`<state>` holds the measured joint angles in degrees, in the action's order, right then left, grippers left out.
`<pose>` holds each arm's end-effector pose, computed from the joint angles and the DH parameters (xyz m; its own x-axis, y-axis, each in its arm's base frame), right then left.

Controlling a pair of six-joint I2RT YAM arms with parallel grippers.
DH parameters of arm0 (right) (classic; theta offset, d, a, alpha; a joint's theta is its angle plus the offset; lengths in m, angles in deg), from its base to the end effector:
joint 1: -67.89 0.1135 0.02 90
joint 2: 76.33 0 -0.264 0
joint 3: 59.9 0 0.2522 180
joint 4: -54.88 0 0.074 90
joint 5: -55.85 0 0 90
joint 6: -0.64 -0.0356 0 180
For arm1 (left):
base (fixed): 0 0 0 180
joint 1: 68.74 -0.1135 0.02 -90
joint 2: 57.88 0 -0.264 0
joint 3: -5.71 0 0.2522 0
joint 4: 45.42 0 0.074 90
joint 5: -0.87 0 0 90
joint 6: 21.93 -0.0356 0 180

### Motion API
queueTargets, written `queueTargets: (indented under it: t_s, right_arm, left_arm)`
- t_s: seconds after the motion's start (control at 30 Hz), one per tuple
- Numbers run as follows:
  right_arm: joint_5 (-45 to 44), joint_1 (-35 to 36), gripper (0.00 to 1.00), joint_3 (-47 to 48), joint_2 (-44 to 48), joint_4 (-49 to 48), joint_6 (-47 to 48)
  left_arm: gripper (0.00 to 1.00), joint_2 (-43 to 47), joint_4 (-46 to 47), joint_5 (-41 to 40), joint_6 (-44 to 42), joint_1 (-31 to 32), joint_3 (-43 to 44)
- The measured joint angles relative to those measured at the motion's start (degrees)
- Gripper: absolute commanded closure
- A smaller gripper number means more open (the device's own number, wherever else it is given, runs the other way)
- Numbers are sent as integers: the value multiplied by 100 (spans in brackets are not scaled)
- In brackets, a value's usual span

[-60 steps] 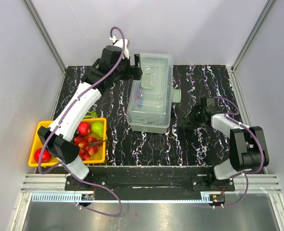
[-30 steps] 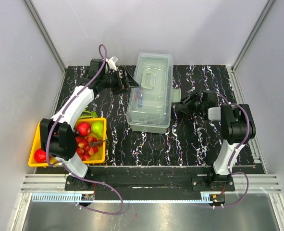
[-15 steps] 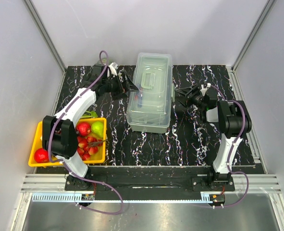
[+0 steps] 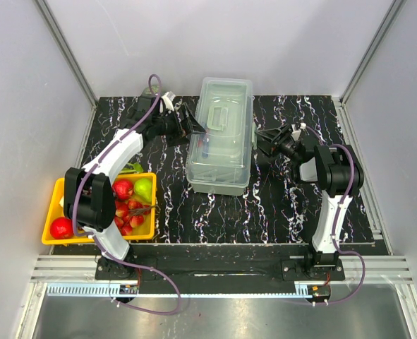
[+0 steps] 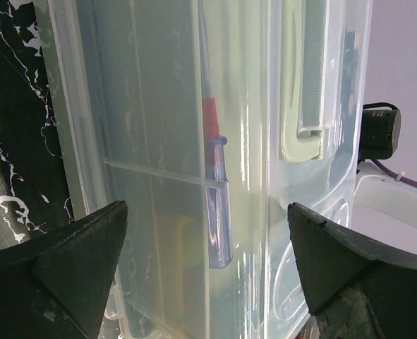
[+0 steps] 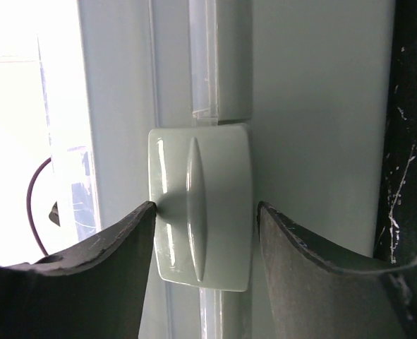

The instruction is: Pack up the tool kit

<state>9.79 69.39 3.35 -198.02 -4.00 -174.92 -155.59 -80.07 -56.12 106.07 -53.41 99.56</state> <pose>0.3895 0.0349 0.1240 -0.7098 0.6996 -0.0827 -0.0628 0.0541 0.9966 0.3694 -0.1214 0.2935 -0.8628 -0.2988 -0.4078 0.1290 0.6498 -0.7491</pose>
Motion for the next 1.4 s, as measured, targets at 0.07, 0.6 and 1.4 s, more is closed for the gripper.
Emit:
queueTargets:
  t_s: [0.07, 0.6, 1.4]
  right_arm:
    - [35, 11, 37, 4, 0, -50, -59]
    - [-201, 142, 50, 33, 0, 9, -190]
    - [-1049, 225, 47, -105, 442, 1388, 870]
  left_arm:
    - [1, 0, 0, 2, -2, 2, 0]
    - [1, -72, 72, 138, -22, 94, 0]
    - [1, -234, -188, -68, -247, 136, 321]
